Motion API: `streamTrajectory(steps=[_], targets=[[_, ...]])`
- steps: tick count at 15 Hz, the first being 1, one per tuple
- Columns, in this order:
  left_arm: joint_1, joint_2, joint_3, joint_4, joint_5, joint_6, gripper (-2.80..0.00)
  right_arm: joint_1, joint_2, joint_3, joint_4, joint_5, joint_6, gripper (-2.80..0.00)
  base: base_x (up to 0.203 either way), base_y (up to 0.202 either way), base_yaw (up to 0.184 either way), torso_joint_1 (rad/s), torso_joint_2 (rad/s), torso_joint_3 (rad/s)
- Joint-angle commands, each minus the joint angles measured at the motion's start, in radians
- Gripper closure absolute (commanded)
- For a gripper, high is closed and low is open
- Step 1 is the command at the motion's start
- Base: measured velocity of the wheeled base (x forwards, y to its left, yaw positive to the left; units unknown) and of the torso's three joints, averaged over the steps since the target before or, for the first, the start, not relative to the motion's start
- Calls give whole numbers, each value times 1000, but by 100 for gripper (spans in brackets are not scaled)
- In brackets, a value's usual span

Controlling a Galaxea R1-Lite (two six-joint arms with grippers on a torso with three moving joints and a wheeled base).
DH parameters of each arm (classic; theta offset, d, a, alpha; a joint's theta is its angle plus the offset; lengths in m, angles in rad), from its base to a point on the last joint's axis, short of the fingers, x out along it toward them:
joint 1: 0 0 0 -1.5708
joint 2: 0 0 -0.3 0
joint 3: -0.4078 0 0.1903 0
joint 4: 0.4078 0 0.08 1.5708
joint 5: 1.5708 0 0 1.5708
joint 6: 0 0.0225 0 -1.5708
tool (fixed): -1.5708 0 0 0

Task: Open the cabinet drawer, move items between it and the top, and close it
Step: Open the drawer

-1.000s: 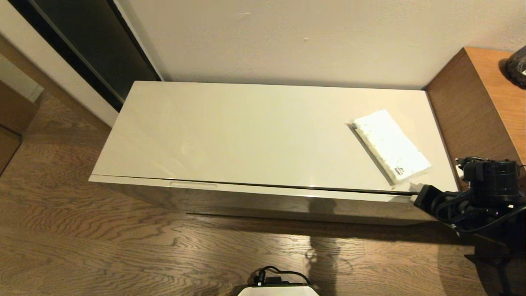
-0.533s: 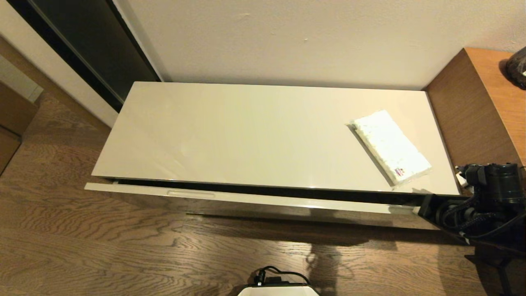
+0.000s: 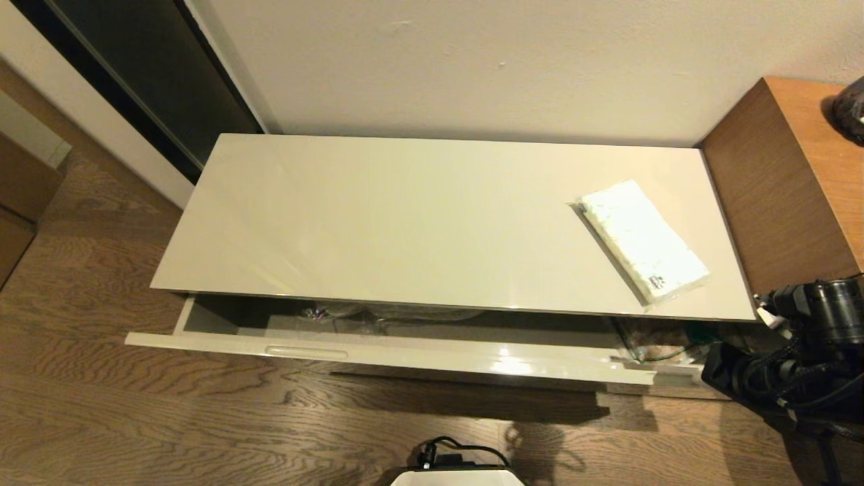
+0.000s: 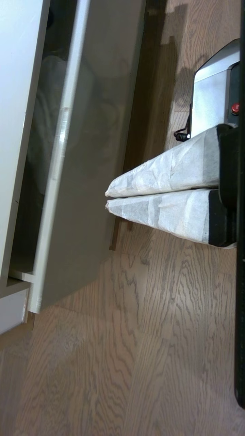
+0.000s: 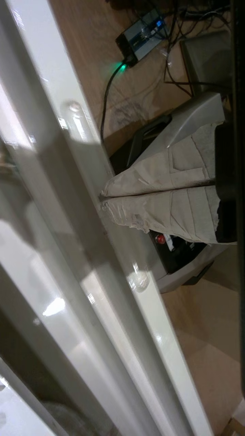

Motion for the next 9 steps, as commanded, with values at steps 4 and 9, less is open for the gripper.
streamTrajectory(steps=[4, 9], targets=[[0, 1, 0, 0, 0, 0, 0, 0, -144, 26, 100, 18, 7, 0, 0, 0, 0, 0, 0, 0], [0, 1, 0, 0, 0, 0, 0, 0, -286, 47, 253, 35, 69, 0, 0, 0, 0, 0, 0, 0]])
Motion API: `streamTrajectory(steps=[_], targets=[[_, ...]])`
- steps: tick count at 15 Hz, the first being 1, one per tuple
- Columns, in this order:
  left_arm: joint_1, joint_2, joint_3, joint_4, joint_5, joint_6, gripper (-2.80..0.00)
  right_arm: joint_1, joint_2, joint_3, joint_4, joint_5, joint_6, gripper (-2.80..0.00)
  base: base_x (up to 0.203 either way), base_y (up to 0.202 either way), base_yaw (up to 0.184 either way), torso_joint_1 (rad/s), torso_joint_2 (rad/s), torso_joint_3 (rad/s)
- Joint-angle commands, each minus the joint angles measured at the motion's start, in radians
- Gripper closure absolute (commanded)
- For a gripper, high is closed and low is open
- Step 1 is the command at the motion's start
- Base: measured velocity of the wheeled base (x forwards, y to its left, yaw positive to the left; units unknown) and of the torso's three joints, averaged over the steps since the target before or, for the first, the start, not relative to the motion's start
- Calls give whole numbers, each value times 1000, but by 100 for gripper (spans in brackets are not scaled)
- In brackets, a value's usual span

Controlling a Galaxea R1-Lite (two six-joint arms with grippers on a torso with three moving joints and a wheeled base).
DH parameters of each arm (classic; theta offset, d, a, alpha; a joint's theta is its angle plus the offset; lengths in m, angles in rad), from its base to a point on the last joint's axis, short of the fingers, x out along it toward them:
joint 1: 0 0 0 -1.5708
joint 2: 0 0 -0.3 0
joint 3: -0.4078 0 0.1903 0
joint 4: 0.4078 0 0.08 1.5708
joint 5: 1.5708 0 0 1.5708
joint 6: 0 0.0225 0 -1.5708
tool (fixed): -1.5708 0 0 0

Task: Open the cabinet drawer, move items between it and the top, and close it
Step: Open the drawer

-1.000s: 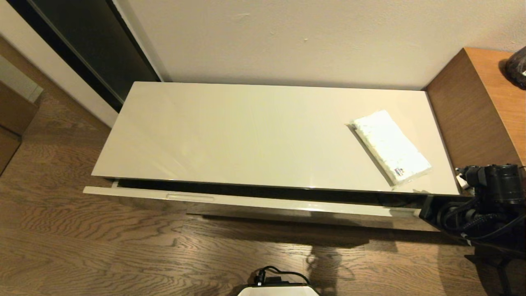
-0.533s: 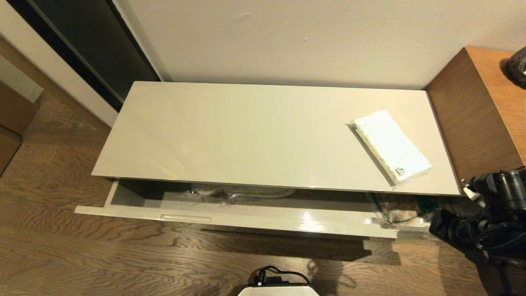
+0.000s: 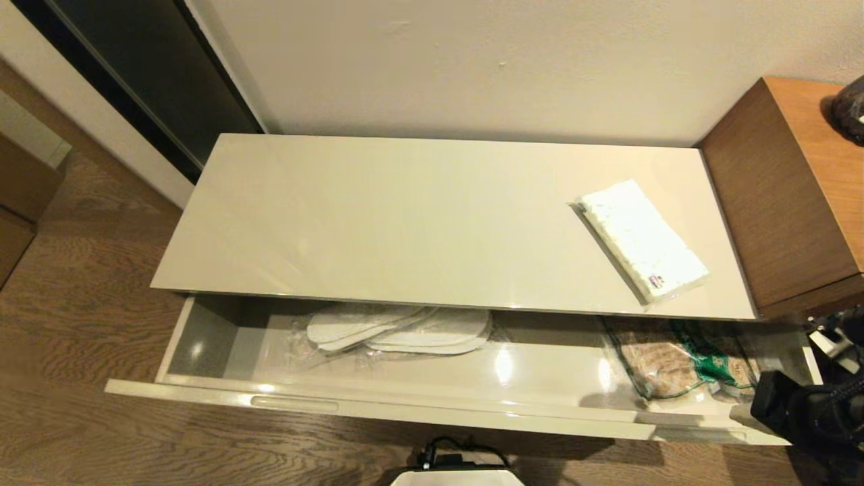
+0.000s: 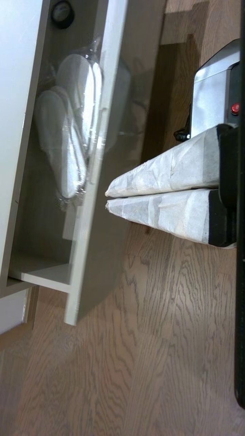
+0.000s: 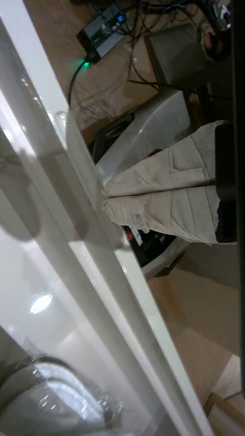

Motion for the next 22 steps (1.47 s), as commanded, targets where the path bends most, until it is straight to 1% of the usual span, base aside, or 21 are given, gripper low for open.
streamTrajectory(steps=[1, 3, 5, 7, 9, 11, 14, 17, 22], targets=[[0, 1, 0, -1, 0, -1, 0, 0, -22, 1, -3, -1, 11, 0, 0, 0, 0, 0, 0, 0], [0, 1, 0, -1, 1, -1, 0, 0, 31, 0, -11, -3, 53, 0, 0, 0, 0, 0, 0, 0], [0, 1, 0, -1, 0, -1, 0, -1, 76, 2, -22, -10, 66, 0, 0, 0, 0, 0, 0, 0], [0, 1, 0, -1, 1, -1, 0, -3, 117, 21, -101, -41, 66, 0, 0, 0, 0, 0, 0, 0], [0, 1, 0, -1, 0, -1, 0, -3, 134, 59, -167, -51, 51, 0, 0, 0, 0, 0, 0, 0], [0, 1, 0, -1, 0, -1, 0, -8, 166, 71, -174, -55, 40, 0, 0, 0, 0, 0, 0, 0], [0, 1, 0, -1, 0, -1, 0, -38, 252, 104, -195, -95, 40, 0, 0, 0, 0, 0, 0, 0], [0, 1, 0, -1, 0, -1, 0, -51, 287, 161, -235, -102, 3, 0, 0, 0, 0, 0, 0, 0], [0, 1, 0, -1, 0, -2, 0, -52, 288, 182, -235, -102, -9, 0, 0, 0, 0, 0, 0, 0]])
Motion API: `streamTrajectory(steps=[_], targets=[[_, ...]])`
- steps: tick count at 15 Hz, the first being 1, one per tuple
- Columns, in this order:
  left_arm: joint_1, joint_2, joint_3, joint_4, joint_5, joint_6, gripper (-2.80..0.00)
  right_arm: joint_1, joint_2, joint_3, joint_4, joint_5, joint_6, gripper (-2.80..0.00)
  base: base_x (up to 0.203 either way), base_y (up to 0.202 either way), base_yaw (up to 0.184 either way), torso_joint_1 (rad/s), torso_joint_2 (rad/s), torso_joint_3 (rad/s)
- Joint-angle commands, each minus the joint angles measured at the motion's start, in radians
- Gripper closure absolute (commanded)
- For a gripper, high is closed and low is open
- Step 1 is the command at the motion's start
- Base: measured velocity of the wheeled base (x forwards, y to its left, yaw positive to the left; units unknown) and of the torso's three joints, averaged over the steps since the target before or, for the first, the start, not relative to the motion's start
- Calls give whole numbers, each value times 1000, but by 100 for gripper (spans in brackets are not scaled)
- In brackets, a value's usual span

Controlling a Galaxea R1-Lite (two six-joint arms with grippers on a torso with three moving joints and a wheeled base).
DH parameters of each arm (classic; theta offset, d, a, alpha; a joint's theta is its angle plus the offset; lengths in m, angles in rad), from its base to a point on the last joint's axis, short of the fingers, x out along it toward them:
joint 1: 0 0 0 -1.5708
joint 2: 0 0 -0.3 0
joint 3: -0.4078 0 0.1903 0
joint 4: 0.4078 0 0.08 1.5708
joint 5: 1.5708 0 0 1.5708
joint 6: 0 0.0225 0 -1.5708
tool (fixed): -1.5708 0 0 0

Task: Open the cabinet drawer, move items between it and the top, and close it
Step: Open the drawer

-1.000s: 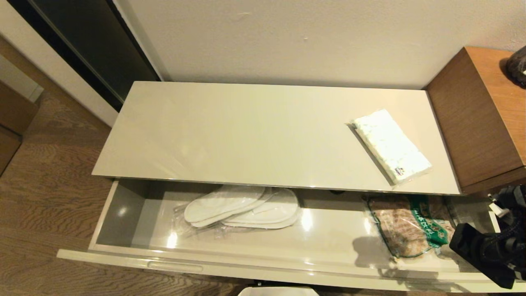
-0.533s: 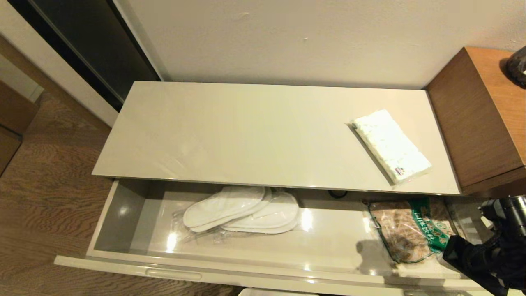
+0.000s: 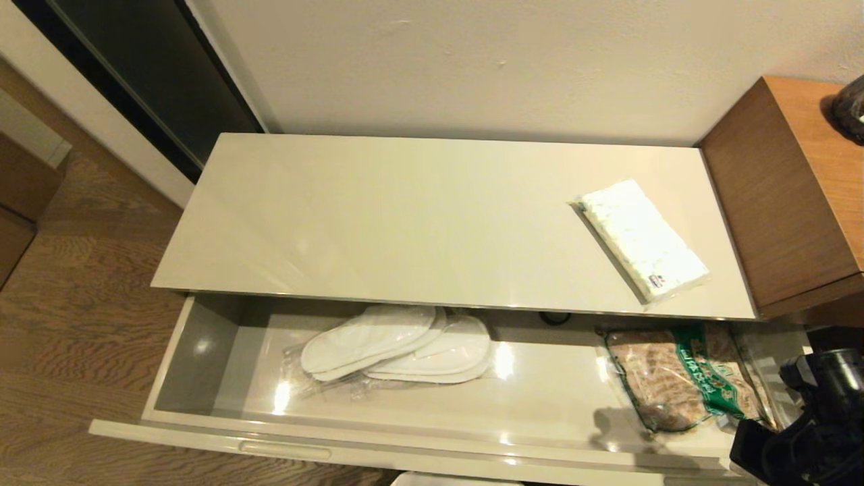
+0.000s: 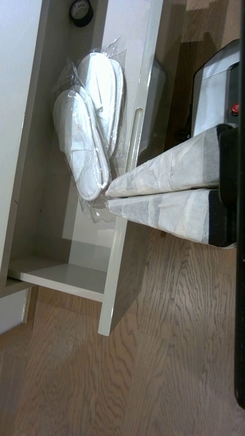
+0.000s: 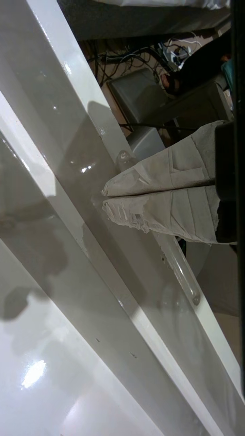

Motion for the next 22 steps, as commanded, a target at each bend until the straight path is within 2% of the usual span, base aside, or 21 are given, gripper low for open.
streamTrajectory(steps=[1, 7, 10, 13, 15, 18, 22], targets=[[0, 1, 0, 0, 1, -2, 0, 0, 1, 17, 0, 1, 0, 0, 0, 0, 0, 0, 0, 0], [0, 1, 0, 0, 0, 0, 0, 0, -28, 97, 11, 2, -10, 0, 0, 0, 0, 0, 0, 0], [0, 1, 0, 0, 0, 0, 0, 0, -106, 143, 22, 3, -38, 0, 0, 0, 0, 0, 0, 0], [0, 1, 0, 0, 0, -1, 0, 0, -245, 148, 118, 0, -63, 0, 0, 0, 0, 0, 0, 0], [0, 1, 0, 0, 0, 0, 0, 1, -380, 95, 251, 2, -77, 0, 0, 0, 0, 0, 0, 0], [0, 1, 0, 0, 0, 0, 0, 2, -539, -118, 480, 25, -82, 0, 0, 0, 0, 0, 0, 0], [0, 1, 0, 0, 0, 0, 0, 14, -551, -299, 545, 25, -86, 0, 0, 0, 0, 0, 0, 0]])
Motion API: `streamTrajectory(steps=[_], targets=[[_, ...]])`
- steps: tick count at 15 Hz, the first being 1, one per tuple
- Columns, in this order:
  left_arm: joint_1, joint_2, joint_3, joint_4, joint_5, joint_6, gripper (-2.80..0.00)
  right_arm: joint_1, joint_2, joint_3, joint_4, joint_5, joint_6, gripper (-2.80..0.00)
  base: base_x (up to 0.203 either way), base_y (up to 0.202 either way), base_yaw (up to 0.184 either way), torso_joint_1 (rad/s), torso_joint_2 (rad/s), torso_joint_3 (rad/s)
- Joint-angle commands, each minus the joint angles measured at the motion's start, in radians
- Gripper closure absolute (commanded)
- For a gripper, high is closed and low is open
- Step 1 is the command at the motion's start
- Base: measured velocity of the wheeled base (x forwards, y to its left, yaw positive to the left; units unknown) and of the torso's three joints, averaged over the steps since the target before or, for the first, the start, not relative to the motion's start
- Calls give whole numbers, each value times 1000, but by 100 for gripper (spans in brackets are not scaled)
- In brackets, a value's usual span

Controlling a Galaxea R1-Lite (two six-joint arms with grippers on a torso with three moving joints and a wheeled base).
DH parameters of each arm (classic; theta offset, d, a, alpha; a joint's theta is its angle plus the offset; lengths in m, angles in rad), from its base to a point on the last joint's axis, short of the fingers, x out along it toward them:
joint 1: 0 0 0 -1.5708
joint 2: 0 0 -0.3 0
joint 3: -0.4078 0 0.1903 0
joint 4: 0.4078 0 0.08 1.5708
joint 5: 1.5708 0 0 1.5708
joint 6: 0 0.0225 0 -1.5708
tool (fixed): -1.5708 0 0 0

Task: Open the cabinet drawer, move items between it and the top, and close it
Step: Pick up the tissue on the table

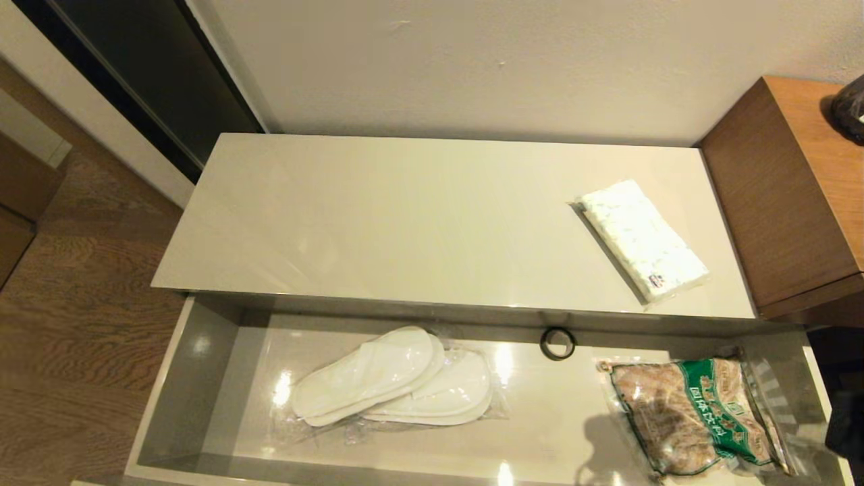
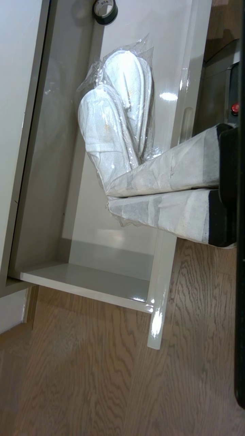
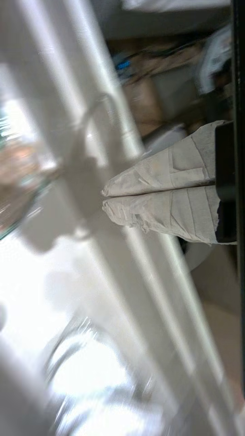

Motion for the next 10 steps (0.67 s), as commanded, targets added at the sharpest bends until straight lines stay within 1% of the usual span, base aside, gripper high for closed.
streamTrajectory(steps=[1, 3, 4, 6, 7, 8, 10], targets=[[0, 1, 0, 0, 0, -1, 0, 2, -17, -85, 16, -2, 3, 0, 0, 0, 0, 0, 0, 0], [0, 1, 0, 0, 0, -1, 0, 2, -18, -174, 105, -2, 3, 0, 0, 0, 0, 0, 0, 0], [0, 1, 0, 0, 0, -1, 0, 2, -9, -184, 144, -1, 4, 0, 0, 0, 0, 0, 0, 0], [0, 1, 0, 0, 0, -1, 0, 2, 32, -173, 147, -3, 18, 0, 0, 0, 0, 0, 0, 0], [0, 1, 0, 0, 0, -1, 0, 2, 62, -179, 145, -10, 47, 0, 0, 0, 0, 0, 0, 0], [0, 1, 0, 0, 0, -1, 0, 2, 78, -200, 143, -26, 72, 0, 0, 0, 0, 0, 0, 0], [0, 1, 0, 0, 0, -1, 0, 2, 85, -263, 143, -41, 73, 0, 0, 0, 0, 0, 0, 0]])
